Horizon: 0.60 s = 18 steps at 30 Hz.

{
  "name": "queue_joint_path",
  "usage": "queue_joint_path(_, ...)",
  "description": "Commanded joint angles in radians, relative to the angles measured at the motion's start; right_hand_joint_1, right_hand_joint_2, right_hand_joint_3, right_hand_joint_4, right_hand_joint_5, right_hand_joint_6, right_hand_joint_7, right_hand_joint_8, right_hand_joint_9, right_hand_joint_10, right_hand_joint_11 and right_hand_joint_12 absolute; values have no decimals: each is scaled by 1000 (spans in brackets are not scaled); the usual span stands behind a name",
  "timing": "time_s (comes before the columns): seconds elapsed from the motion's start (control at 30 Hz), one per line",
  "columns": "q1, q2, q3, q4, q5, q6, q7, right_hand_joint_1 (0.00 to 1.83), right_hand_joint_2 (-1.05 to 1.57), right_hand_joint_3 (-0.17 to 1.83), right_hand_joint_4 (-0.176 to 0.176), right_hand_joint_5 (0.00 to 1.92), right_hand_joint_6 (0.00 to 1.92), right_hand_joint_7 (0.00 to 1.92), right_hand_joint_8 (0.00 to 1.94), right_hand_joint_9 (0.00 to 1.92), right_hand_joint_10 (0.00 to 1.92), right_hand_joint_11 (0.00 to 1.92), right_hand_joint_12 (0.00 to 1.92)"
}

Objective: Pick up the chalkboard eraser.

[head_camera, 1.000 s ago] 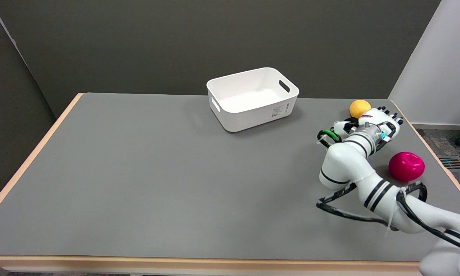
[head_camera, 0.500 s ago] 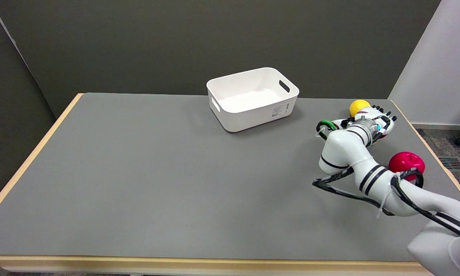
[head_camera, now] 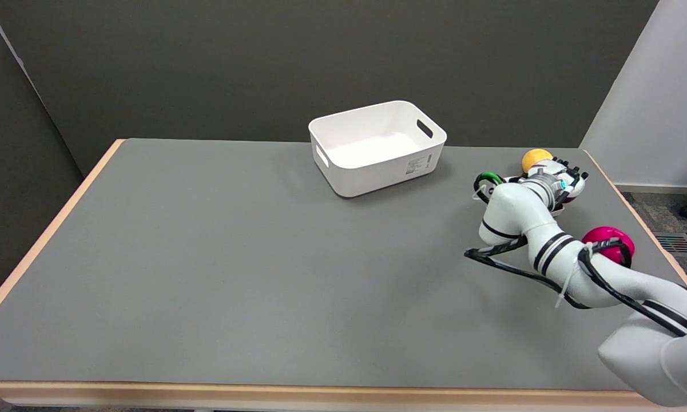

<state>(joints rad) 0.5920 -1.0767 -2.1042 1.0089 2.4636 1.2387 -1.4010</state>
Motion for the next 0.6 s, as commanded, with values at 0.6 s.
queue_joint_path(0.6, 59, 1, 49, -258, 29, -233, 41, 733, 690, 871, -176, 224, 496, 362, 527, 216, 967, 99, 1324)
